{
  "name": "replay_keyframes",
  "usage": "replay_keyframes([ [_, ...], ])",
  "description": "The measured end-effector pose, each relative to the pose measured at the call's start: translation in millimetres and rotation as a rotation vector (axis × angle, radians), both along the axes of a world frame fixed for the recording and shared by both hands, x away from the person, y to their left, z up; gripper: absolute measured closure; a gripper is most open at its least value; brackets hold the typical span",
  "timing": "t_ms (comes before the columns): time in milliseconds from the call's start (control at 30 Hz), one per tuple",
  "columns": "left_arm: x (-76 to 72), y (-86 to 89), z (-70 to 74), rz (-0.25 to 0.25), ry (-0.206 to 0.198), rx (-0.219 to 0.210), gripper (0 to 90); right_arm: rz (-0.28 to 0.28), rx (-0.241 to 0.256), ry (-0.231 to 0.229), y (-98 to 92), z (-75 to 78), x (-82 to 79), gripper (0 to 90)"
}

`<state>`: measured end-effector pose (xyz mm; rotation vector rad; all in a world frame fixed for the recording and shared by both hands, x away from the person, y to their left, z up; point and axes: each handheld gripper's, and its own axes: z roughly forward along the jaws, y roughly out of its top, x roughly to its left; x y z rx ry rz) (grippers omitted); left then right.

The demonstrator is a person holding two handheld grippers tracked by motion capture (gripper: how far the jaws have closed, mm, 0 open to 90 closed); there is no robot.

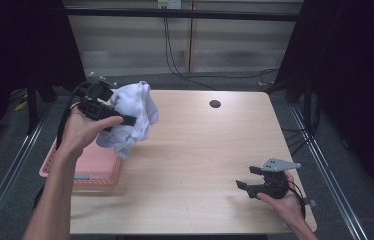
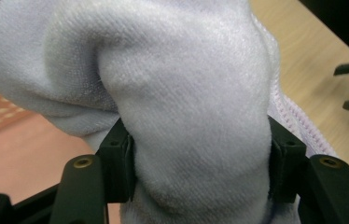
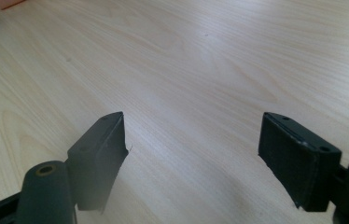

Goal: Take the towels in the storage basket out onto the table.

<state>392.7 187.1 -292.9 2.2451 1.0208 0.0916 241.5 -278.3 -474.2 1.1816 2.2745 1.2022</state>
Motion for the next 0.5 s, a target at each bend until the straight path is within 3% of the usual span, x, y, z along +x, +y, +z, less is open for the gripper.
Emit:
replay_keyframes([
  [100, 0.4, -15.2, -5.1, -0.019, 0.011, 0.031, 39.9, 0.001, -0.001, 0.000, 0.1, -0.1, -0.1, 22.7],
  [300, -2.9, -45.7, -21.0, -0.082, 0.038, 0.035, 39.7, 0.001, -0.001, 0.004, 0.0, -0.4, 0.0, 22.7],
  [367, -7.1, -58.6, -30.5, -0.099, 0.046, 0.027, 39.3, 0.002, -0.005, 0.004, 0.1, -0.5, 0.0, 22.7],
  [400, -10.2, -68.6, -43.1, -0.129, 0.052, 0.007, 39.0, 0.004, -0.006, 0.003, 0.4, -0.6, -0.1, 22.7],
  [433, -12.1, -75.5, -51.9, -0.134, 0.067, 0.007, 39.0, 0.005, -0.007, 0.003, 0.5, -0.6, -0.2, 22.7],
  [467, -12.1, -75.5, -51.9, -0.134, 0.067, 0.007, 39.0, 0.005, -0.007, 0.003, 0.5, -0.6, -0.2, 22.7],
  [500, -14.8, -86.8, -65.5, -0.151, 0.078, 0.021, 39.0, 0.004, -0.008, 0.004, 0.6, -0.6, -0.3, 22.7],
])
